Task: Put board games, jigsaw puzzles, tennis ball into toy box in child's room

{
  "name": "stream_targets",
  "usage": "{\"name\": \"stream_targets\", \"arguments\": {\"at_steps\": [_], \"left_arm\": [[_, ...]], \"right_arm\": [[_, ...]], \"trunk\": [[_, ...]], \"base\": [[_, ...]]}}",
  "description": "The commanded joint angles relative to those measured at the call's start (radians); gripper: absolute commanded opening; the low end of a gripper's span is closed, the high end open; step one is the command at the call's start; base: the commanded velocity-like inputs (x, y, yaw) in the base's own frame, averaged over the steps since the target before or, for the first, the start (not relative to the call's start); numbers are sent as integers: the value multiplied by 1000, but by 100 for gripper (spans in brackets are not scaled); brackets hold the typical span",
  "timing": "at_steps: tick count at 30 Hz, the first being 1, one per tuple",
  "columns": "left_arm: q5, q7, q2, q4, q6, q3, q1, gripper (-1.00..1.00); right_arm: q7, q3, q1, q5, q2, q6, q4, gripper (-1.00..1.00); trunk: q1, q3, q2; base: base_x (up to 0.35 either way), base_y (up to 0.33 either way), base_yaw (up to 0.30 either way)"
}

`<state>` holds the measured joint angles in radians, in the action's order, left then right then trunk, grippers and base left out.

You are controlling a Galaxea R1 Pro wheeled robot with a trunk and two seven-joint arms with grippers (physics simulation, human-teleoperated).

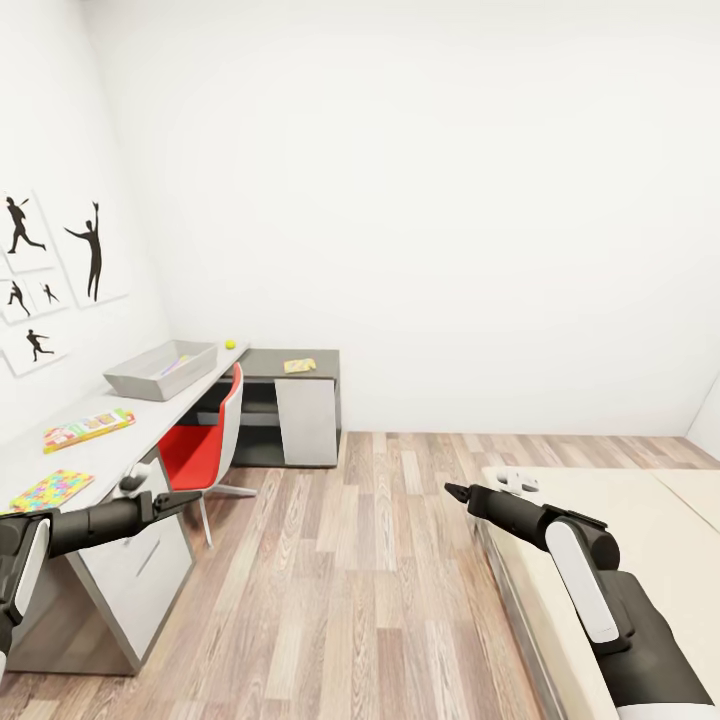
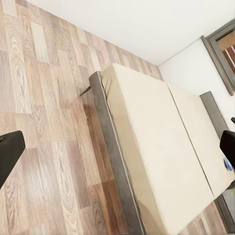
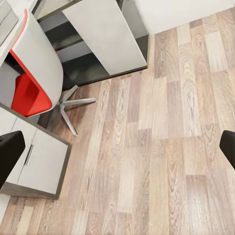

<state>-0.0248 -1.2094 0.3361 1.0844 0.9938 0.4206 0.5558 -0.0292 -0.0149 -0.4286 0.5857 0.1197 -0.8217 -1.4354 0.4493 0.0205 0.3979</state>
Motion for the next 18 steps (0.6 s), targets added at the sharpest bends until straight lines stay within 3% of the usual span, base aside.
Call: {"name": "stream_targets", "arguments": {"at_steps": [1,18], "left_arm": [[-3,-6,0,0,9,1,1,100],[-3,-6,0,0,9,1,1,100]], "right_arm": [[-3,-1,-1,-1,0,-5,-1,100],[-3,-1,-1,-1,0,-5,0,100]], "trunk": [[1,1,2],[1,-1,2]], "base": [[0,0,0],[-17,-21,0]]}}
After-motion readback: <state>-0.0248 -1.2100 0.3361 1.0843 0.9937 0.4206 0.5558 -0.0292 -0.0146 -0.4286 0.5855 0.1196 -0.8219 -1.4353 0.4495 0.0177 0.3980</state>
